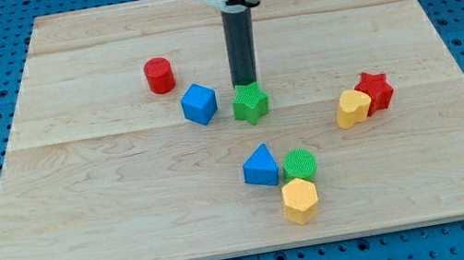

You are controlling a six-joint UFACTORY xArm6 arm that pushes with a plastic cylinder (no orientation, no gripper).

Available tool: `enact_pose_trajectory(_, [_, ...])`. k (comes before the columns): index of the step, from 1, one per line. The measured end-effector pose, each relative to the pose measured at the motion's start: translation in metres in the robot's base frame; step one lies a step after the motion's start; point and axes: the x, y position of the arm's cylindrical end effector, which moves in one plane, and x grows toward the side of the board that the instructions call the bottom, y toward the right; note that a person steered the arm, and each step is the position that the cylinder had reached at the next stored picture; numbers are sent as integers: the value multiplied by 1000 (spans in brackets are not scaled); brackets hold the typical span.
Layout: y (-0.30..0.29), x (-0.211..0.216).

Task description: Place the blue triangle towards the left of the blue cube

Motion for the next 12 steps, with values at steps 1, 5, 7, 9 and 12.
enact_pose_trajectory(1, [49, -9])
enact_pose_trajectory(5, [9, 73])
enact_pose_trajectory(7, [8, 78])
enact_pose_trajectory(9, [-40, 70])
enact_pose_trajectory(12, [7, 80])
